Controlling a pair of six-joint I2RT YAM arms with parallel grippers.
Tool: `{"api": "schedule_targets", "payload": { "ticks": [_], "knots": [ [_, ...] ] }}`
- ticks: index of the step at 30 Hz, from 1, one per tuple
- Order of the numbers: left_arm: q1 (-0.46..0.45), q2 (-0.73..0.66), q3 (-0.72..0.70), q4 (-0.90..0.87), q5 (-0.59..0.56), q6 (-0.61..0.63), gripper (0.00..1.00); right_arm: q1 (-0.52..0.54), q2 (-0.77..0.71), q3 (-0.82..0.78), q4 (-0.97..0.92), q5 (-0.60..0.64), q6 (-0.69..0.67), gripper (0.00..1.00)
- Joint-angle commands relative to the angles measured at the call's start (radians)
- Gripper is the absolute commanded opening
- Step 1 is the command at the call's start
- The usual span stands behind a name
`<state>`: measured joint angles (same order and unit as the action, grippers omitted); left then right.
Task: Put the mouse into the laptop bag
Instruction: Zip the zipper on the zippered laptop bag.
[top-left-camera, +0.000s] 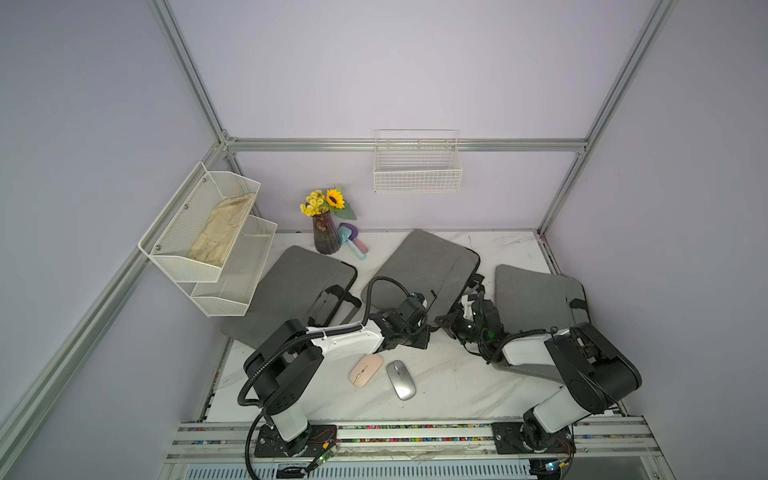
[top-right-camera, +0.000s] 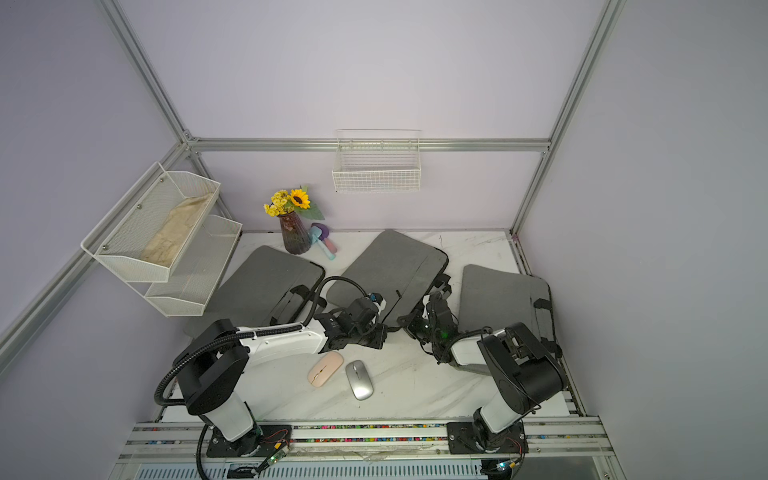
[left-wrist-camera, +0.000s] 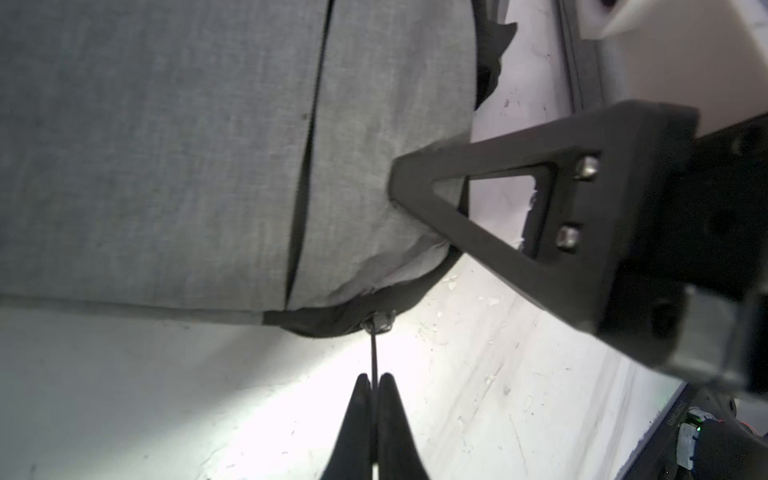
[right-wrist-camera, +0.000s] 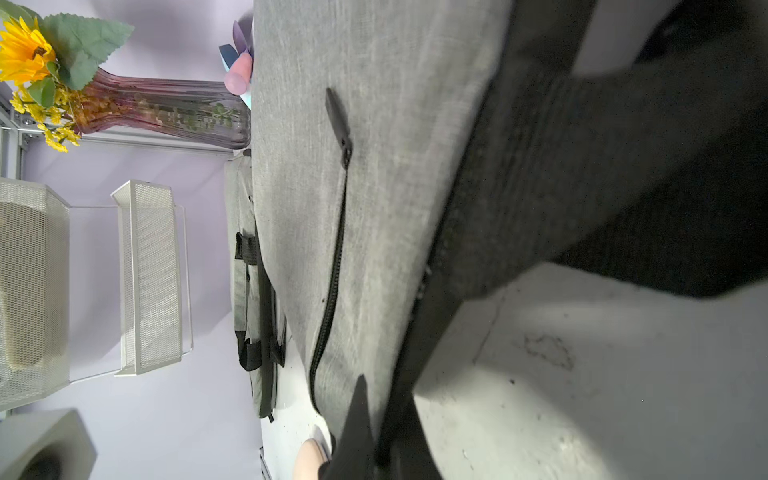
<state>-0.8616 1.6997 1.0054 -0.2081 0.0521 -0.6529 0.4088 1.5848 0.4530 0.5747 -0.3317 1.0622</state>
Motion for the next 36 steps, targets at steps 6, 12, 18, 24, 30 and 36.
{"api": "schedule_targets", "payload": {
  "ticks": [6,12,18,24,30,36],
  "knots": [
    [0.026,-0.014,-0.040,-0.018,-0.028,0.019,0.00,-0.031,-0.015,0.034,-0.051,0.056,-0.043,0.00],
    [0.039,0.011,-0.058,-0.113,-0.130,-0.003,0.00,-0.049,-0.070,0.065,-0.119,0.067,-0.066,0.00],
    [0.077,0.001,-0.100,-0.123,-0.165,-0.022,0.00,-0.060,-0.116,0.065,-0.152,0.074,-0.079,0.00],
    [0.111,0.006,-0.067,-0.108,-0.117,-0.009,0.00,-0.059,-0.113,0.065,-0.173,0.088,-0.094,0.00],
    [0.076,0.059,0.048,-0.098,-0.077,0.012,0.00,-0.088,-0.070,0.101,-0.214,0.130,-0.110,0.40],
    [0.088,0.193,0.227,-0.132,-0.063,0.006,0.00,-0.098,-0.160,0.127,-0.344,0.207,-0.141,0.73]
  ]
}}
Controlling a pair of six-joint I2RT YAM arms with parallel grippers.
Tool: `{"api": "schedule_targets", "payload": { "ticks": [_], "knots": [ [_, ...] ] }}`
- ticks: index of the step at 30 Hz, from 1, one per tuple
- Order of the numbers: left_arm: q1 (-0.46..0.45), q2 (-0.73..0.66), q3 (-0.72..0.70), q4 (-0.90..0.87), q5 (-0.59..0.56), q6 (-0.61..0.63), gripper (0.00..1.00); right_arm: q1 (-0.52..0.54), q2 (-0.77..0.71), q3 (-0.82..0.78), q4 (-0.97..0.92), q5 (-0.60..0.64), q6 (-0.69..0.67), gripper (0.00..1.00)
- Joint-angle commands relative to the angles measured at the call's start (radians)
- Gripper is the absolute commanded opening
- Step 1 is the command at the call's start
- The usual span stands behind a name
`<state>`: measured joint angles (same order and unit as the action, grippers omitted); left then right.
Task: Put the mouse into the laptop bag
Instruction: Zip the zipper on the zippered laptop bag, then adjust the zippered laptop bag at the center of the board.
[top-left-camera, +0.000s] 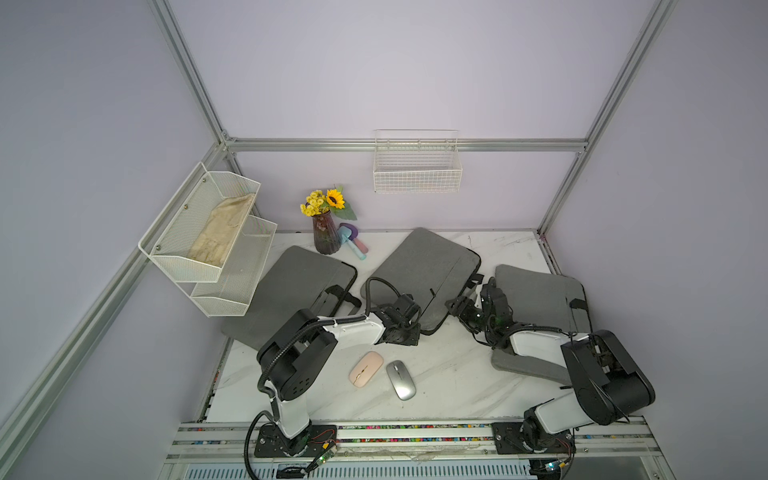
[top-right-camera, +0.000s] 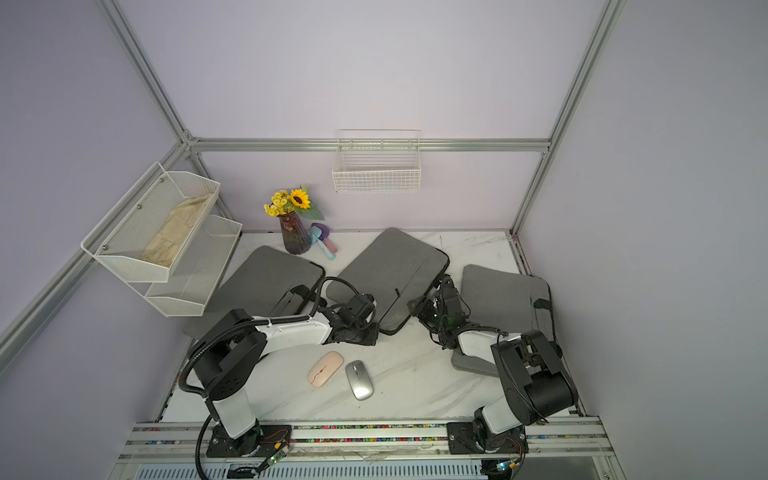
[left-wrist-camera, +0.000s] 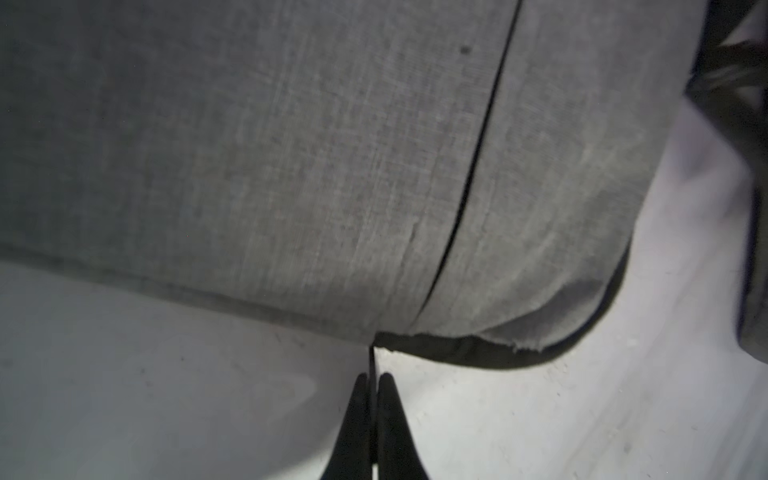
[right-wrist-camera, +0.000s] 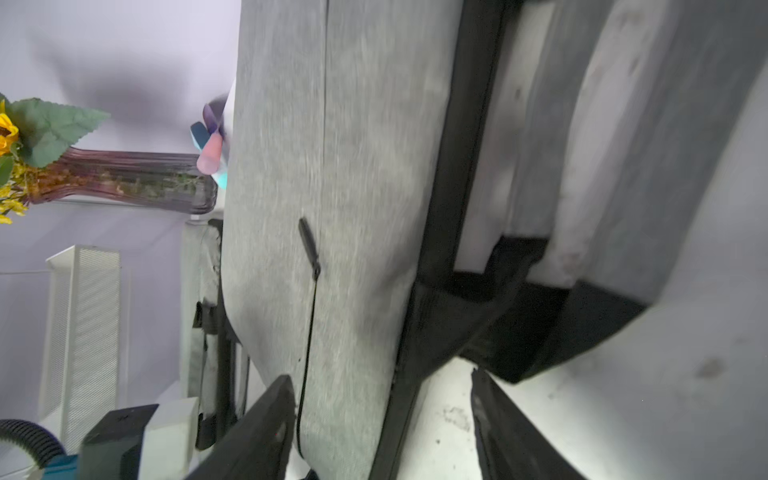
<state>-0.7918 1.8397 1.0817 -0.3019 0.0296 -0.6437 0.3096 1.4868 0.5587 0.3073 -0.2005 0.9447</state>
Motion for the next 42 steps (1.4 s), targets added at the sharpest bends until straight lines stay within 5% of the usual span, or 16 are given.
{"api": "schedule_targets", "payload": {
  "ticks": [1,11,18,26,27,30,39,42],
  "knots": [
    [0.021,0.077,0.182,-0.041,-0.032,-0.004,0.00,-0.001,-0.082,0.021,-0.097,0.084,-0.025,0.74],
    [0.089,0.291,0.456,-0.122,-0.061,-0.022,0.00,-0.087,-0.261,-0.017,-0.265,0.150,-0.047,0.85],
    [0.138,0.376,0.599,-0.121,0.029,-0.008,0.00,-0.129,-0.314,-0.022,-0.343,0.229,-0.034,0.88],
    [0.111,0.356,0.566,-0.054,0.102,-0.021,0.00,-0.193,-0.341,-0.012,-0.421,0.244,-0.040,0.89],
    [0.106,0.350,0.561,-0.053,0.105,-0.028,0.03,-0.205,-0.352,-0.013,-0.429,0.248,-0.038,0.89],
    [0.082,0.315,0.521,-0.043,0.101,-0.041,0.42,-0.231,-0.380,0.006,-0.489,0.292,-0.035,0.91],
    [-0.001,0.180,0.393,0.014,0.085,-0.037,0.61,-0.289,-0.406,-0.011,-0.553,0.358,-0.035,0.97],
    [-0.006,0.096,0.316,0.039,0.087,-0.049,0.78,-0.297,-0.393,-0.018,-0.555,0.343,-0.030,0.97]
  ]
}}
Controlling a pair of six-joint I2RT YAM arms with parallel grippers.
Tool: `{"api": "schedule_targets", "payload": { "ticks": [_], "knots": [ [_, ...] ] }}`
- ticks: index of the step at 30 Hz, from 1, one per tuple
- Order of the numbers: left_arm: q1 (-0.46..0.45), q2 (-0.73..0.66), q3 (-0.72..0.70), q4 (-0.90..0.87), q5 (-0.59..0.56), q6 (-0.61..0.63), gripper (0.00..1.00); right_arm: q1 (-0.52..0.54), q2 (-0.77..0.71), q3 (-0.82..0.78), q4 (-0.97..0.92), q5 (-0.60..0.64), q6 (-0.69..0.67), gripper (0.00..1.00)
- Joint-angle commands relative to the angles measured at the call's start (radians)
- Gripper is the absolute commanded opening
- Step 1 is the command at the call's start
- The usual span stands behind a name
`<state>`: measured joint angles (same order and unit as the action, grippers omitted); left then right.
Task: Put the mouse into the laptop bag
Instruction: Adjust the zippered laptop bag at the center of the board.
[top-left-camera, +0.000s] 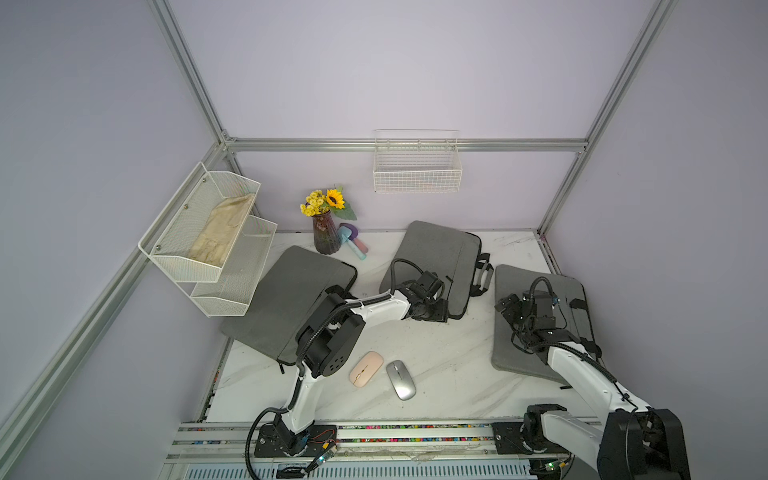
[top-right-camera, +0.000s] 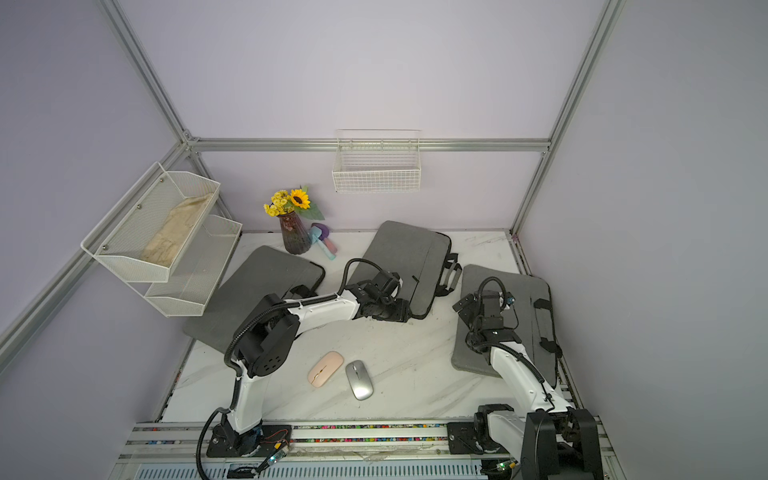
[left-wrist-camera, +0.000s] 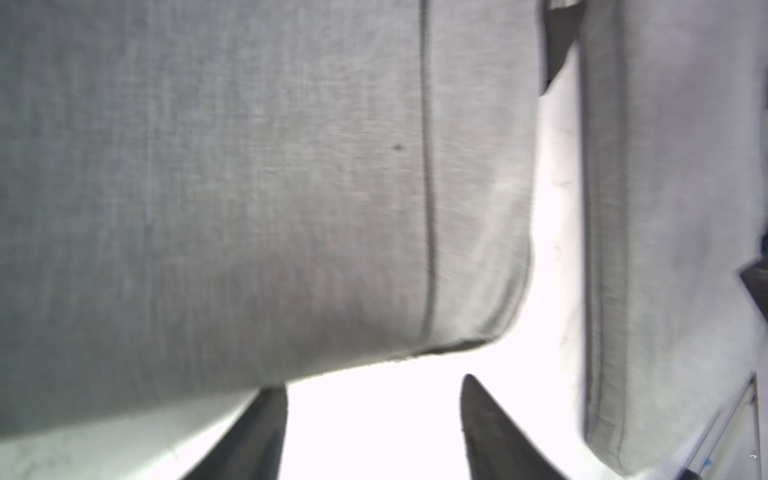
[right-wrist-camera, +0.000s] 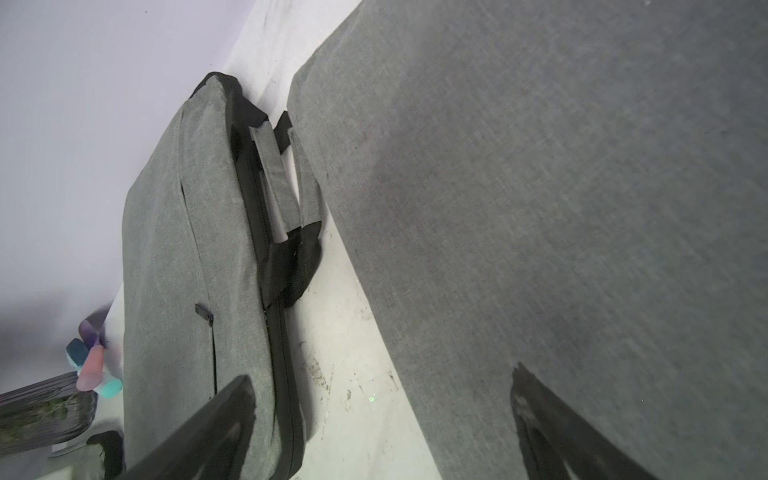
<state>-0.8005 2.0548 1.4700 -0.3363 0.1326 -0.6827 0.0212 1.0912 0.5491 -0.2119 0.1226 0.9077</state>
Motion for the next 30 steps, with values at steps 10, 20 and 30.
{"api": "schedule_targets", "payload": {
  "ticks": [10,20,30],
  "knots": [
    [-0.115,-0.435,-0.391,0.261,-0.075,-0.084,1.00,-0.015,0.081,-0.114,0.102,-0.179,0.021,0.97],
    [-0.274,-0.214,-0.349,0.438,0.011,-0.191,0.99,0.055,0.272,-0.110,0.313,-0.413,-0.016,0.95],
    [-0.281,-0.004,-0.199,0.404,-0.036,-0.255,0.99,0.052,-0.092,-0.015,0.008,-0.270,-0.059,0.97]
  ]
}}
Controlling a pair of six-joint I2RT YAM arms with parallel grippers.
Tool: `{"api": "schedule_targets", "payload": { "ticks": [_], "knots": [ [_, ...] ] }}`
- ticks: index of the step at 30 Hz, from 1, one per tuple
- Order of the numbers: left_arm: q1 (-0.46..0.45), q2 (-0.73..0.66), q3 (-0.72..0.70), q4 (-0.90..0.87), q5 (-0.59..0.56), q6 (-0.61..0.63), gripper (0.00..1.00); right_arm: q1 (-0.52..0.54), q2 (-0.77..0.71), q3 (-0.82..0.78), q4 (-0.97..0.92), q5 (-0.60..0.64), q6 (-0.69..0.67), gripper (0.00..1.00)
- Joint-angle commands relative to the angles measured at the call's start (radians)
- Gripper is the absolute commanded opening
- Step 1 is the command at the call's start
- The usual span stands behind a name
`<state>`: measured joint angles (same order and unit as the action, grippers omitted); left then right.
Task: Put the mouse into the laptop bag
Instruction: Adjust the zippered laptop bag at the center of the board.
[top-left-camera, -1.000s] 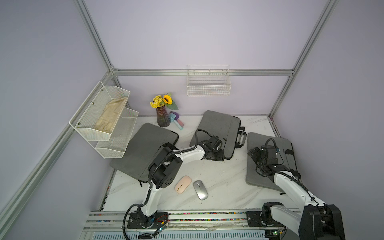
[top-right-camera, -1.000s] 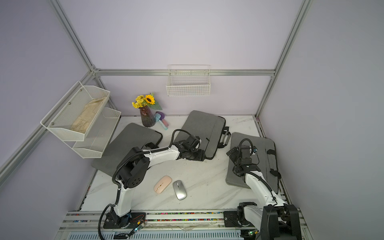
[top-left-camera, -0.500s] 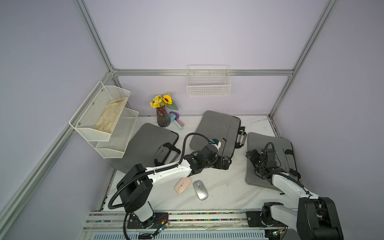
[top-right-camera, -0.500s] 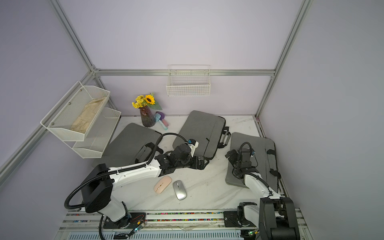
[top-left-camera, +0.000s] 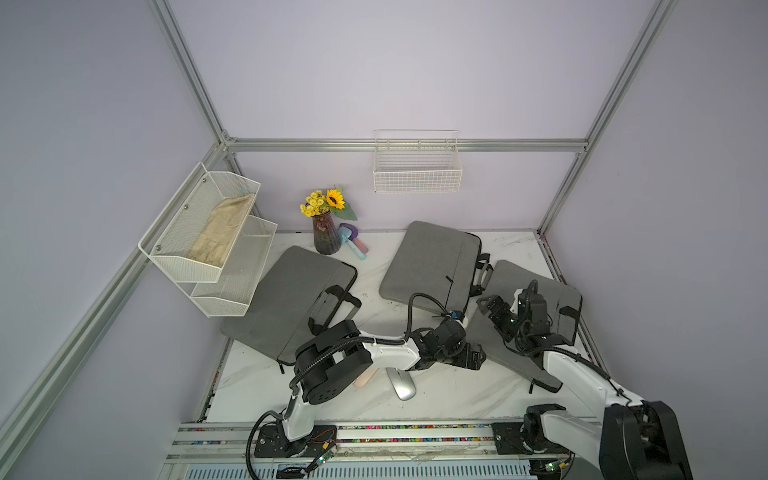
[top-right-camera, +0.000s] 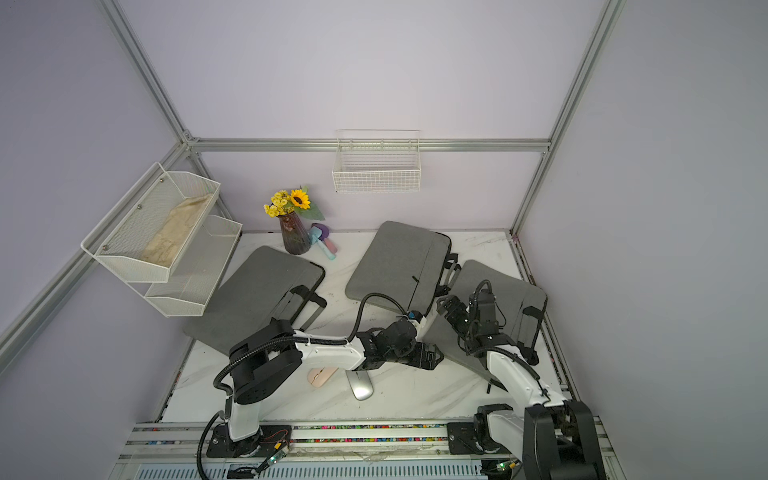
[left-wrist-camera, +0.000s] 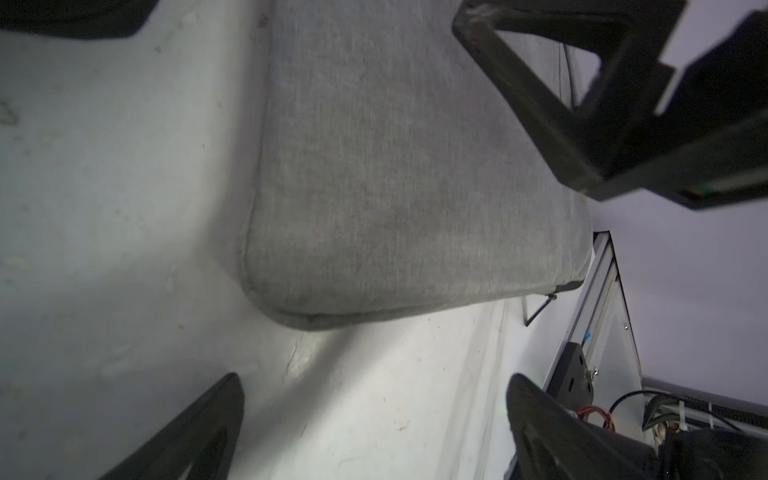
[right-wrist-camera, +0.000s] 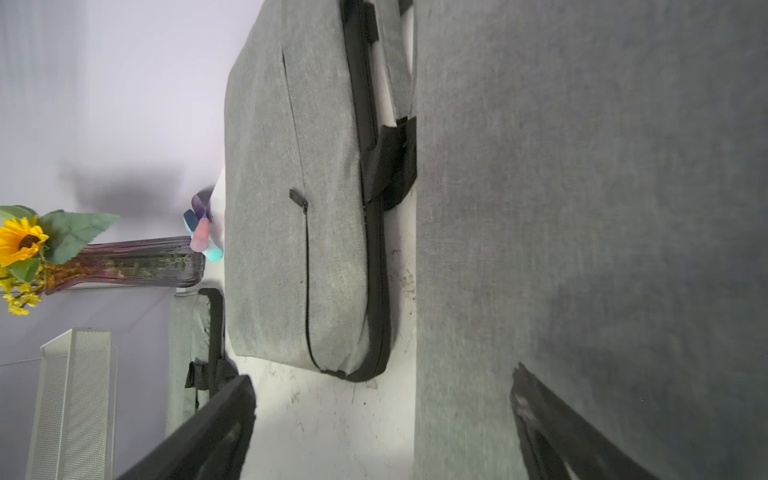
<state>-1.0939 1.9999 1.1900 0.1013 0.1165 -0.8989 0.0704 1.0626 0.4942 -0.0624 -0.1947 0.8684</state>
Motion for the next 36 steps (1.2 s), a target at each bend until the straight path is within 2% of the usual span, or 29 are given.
{"api": "schedule_targets", "payload": {
  "ticks": [1,8,9,10,14,15,17,19,23,29,34,36],
  "knots": [
    [0.014,0.064,0.093,-0.024,-0.007,-0.042,0.99,0.001,-0.082,0.043,-0.156,0.055,-0.023,0.97],
    [0.028,0.140,0.173,-0.015,-0.018,-0.089,0.99,-0.011,-0.141,0.062,-0.236,0.119,-0.037,0.97],
    [0.030,0.153,0.187,-0.022,-0.023,-0.096,0.95,-0.012,-0.157,0.067,-0.251,0.132,-0.036,0.97],
    [0.032,0.161,0.196,-0.028,-0.028,-0.100,0.88,-0.014,-0.172,0.072,-0.264,0.144,-0.038,0.97],
    [0.037,0.164,0.198,-0.091,-0.105,-0.119,0.31,-0.017,-0.215,0.104,-0.325,0.175,-0.056,0.97],
    [0.040,0.153,0.182,-0.101,-0.123,-0.127,0.20,-0.018,-0.224,0.108,-0.337,0.179,-0.061,0.97],
    [0.051,0.118,0.129,-0.096,-0.154,-0.140,0.09,-0.018,-0.237,0.117,-0.360,0.185,-0.069,0.97],
    [0.063,0.067,0.061,-0.074,-0.176,-0.154,0.02,-0.019,-0.248,0.117,-0.368,0.161,-0.088,0.97],
    [0.089,-0.066,-0.078,-0.064,-0.231,-0.161,0.00,-0.017,-0.235,0.102,-0.346,0.094,-0.136,0.97],
    [0.116,-0.242,-0.227,-0.091,-0.290,-0.163,0.00,-0.017,-0.204,0.084,-0.336,0.112,-0.121,0.97],
    [0.141,-0.341,-0.263,-0.226,-0.378,-0.186,0.00,-0.013,-0.211,0.066,-0.314,0.050,-0.112,0.94],
    [0.158,-0.350,-0.265,-0.233,-0.368,-0.156,0.00,0.001,-0.210,0.051,-0.309,0.043,-0.106,0.93]
  ]
}}
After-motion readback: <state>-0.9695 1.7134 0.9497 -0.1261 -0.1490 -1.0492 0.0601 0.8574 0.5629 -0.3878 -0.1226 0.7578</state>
